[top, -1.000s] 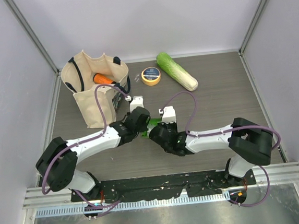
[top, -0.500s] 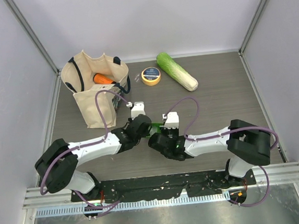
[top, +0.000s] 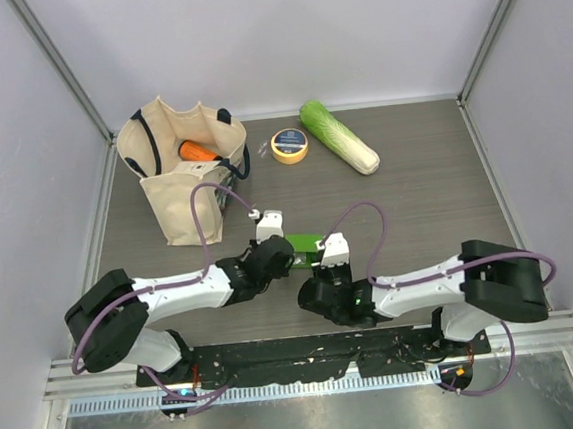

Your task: Fold the paper box

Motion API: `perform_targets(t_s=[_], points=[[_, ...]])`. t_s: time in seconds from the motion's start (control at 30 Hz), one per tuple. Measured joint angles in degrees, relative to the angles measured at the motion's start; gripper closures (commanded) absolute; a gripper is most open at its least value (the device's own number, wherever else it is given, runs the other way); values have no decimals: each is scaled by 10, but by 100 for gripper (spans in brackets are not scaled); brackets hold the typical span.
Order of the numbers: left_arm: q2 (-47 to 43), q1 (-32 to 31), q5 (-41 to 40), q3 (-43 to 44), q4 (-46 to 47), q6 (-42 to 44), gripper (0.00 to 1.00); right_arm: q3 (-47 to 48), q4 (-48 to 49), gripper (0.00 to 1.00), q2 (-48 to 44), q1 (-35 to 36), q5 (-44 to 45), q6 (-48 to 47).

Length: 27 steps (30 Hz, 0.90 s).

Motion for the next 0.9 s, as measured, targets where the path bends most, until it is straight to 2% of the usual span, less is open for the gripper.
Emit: perform_targets(t_s=[0.13,0.4,0.57,0.67,0.73,0.8,0.9], points=[[5,-9,-5,0,-7,0,100,-10,-52,44,-82,19,-40,3],[24,-20,-17,0,-9,-6,100,-121,-116,43,-299,51,-150,28],[36,-26,-25,12,-11,-9,100,-105,-197,38,-410,49,-177,42],[43,-28,-28,19,-14,-10,100,-49,-212,38,-441,-16,-214,45],[48,-29,-31,23,-17,-11,100,-10,-203,38,-427,-122,-272,37],[50,-31,-34,25,-20,-12,100,20,-185,38,-387,-217,-330,25],[55,-32,-39,32,-28,-15,100,44,-152,38,-306,-275,-401,-3]])
